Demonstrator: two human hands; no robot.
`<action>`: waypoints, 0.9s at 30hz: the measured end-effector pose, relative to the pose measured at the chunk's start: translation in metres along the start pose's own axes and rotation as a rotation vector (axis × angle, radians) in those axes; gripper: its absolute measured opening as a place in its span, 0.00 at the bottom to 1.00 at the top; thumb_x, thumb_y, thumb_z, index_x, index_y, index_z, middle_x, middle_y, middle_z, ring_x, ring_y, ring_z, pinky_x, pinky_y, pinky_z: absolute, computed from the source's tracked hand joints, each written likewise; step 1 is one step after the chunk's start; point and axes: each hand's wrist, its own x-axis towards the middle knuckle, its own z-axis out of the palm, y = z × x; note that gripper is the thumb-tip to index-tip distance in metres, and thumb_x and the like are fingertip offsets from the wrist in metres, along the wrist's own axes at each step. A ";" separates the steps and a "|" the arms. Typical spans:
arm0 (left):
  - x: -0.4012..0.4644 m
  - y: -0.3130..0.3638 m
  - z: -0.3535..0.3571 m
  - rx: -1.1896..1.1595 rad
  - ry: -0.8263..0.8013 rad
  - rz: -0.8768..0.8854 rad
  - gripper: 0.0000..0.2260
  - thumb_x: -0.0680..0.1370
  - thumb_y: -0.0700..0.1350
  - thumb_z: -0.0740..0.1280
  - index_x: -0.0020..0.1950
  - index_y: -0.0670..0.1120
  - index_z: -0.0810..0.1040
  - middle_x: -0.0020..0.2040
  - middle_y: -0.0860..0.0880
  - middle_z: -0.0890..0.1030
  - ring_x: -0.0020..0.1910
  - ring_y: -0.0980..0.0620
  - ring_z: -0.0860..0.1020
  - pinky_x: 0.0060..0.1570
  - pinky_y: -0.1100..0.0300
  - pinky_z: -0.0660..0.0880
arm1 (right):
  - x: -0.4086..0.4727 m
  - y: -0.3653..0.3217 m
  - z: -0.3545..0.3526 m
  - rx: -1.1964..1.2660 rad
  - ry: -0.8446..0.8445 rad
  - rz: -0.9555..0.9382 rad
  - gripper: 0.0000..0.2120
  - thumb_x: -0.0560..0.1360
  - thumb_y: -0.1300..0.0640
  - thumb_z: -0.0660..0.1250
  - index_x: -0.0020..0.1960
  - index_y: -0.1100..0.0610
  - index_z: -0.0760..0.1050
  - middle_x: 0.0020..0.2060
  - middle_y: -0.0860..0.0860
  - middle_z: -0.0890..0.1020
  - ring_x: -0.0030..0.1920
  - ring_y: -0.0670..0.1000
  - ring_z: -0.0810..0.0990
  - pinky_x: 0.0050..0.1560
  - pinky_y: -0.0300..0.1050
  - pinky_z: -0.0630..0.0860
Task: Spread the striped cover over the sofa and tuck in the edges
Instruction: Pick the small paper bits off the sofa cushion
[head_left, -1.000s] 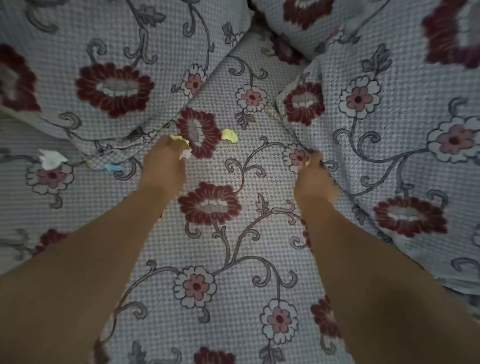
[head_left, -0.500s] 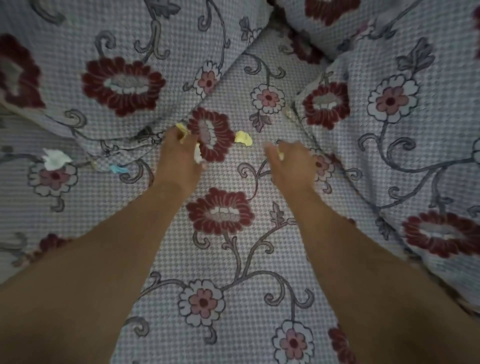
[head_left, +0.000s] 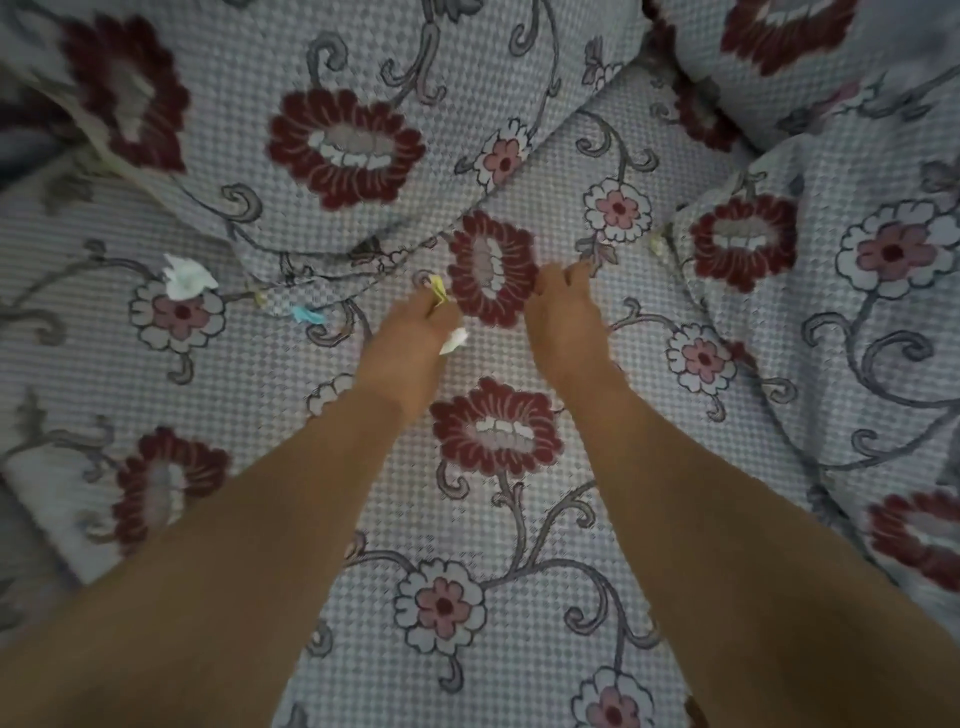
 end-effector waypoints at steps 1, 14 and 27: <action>-0.005 -0.005 -0.004 -0.023 0.001 -0.014 0.14 0.74 0.31 0.66 0.58 0.40 0.74 0.58 0.43 0.72 0.52 0.44 0.74 0.45 0.56 0.72 | -0.003 -0.007 0.000 0.060 -0.006 -0.017 0.07 0.78 0.65 0.59 0.56 0.62 0.70 0.55 0.60 0.72 0.39 0.56 0.75 0.39 0.52 0.77; -0.053 -0.138 -0.101 -0.067 0.325 -0.571 0.13 0.75 0.39 0.68 0.59 0.41 0.73 0.60 0.37 0.72 0.52 0.34 0.74 0.46 0.47 0.72 | -0.020 -0.170 0.061 0.011 -0.477 -0.410 0.20 0.80 0.48 0.60 0.69 0.48 0.60 0.53 0.57 0.77 0.44 0.59 0.78 0.32 0.45 0.67; -0.041 -0.163 -0.086 -0.141 0.148 -0.593 0.15 0.76 0.41 0.67 0.61 0.42 0.70 0.55 0.37 0.74 0.51 0.38 0.75 0.41 0.53 0.70 | -0.018 -0.169 0.076 -0.215 -0.340 -0.514 0.08 0.80 0.63 0.58 0.58 0.57 0.64 0.38 0.53 0.77 0.32 0.52 0.76 0.30 0.47 0.76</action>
